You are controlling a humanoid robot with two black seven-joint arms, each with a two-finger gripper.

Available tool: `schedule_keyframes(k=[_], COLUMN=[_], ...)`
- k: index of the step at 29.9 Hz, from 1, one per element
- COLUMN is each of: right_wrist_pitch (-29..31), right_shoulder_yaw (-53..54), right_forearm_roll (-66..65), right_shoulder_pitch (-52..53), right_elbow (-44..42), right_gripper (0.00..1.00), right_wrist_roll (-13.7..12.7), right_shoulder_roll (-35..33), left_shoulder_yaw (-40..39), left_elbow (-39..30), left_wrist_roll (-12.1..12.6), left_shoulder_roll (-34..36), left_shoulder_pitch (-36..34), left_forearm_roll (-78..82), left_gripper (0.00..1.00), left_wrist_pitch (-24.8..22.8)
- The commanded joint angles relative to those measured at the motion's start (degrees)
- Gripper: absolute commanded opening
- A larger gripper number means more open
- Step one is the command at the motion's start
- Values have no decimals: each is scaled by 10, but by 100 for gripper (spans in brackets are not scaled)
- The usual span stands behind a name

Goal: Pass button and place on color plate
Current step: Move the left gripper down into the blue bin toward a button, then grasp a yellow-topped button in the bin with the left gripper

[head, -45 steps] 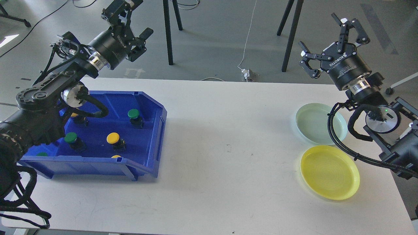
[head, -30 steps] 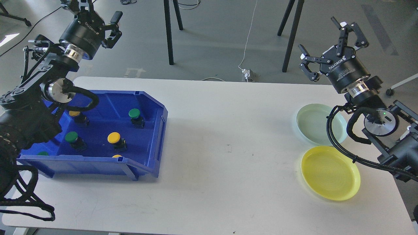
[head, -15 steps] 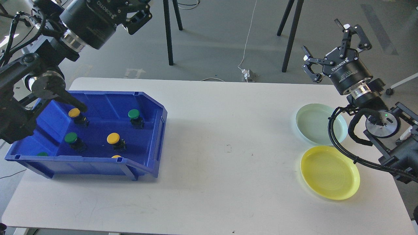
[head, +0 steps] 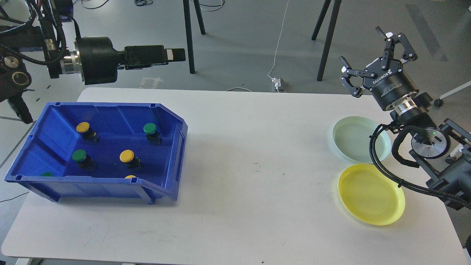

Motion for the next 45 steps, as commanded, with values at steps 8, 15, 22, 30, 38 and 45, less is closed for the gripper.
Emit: schedule_keyframes(k=[8,15,22,30,38,45], right_wrist_pitch=[0,0,0,0,0,0], right_shoulder_yaw=[0,-1,-1,0,0,0], right_forearm_roll=[0,0,0,0,0,0], right_shoulder_pitch=[-16,-26,-29,-35,-35,-43], right_elbow=[-27,-32,-32,-32,-32,-32], right_gripper=[99,99,99,99,99,99], right_wrist_roll=[0,0,0,0,0,0], right_shoulder_roll=[0,11,11,7,7,7], left_shoulder_yaw=[115,149,150,149,148,148], left_elbow=[-54,36,115,197,200,206], left_wrist_roll=[0,0,0,0,0,0], left_shoulder_roll=[71,15,-42,-104,-104,-122], left_shoulder_pitch=[5,25,41,78,79,80], left_forearm_roll=[284,299,299,316,316,318], left_gripper=[100,100,100,98,98,98], left_wrist_pitch=[0,0,0,0,0,0])
